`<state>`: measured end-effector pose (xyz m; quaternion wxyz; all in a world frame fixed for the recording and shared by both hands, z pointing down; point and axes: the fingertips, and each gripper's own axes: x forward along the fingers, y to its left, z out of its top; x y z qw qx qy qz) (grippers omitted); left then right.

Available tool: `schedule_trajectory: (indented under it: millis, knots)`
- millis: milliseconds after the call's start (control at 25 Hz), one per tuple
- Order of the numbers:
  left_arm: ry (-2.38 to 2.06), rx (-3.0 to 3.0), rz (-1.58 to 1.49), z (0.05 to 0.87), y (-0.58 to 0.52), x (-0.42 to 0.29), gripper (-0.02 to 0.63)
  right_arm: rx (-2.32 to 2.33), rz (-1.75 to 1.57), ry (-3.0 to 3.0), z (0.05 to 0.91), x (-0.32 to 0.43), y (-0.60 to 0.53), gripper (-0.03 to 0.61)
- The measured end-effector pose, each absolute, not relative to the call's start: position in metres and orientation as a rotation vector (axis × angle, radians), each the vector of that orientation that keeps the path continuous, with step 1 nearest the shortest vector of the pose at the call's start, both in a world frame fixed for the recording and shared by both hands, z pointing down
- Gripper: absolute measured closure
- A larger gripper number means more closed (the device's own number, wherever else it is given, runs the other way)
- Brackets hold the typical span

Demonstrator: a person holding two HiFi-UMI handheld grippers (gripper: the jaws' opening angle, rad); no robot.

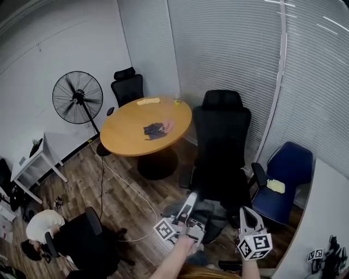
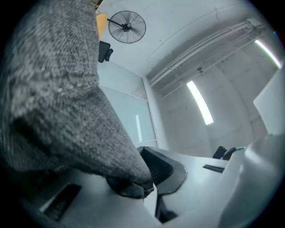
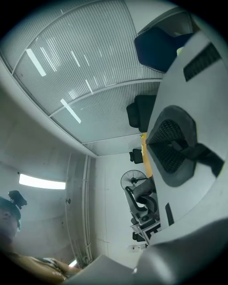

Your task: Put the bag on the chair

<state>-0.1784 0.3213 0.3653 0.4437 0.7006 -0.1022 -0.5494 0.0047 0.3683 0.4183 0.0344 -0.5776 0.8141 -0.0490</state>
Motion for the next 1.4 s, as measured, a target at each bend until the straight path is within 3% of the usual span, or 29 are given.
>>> schedule_trajectory:
  millis: [680, 1400]
  knots:
    - [-0.217, 1.677, -1.378, 0.377, 0.256, -0.132, 0.591, -1.825, -0.208, 2.48, 0.434, 0.058, 0.311, 0.568]
    - [-0.216, 1.575, -1.284, 0.414, -0.023, -0.06, 0.591, -1.95, -0.343, 2.411, 0.459, 0.128, 0.051, 0.568]
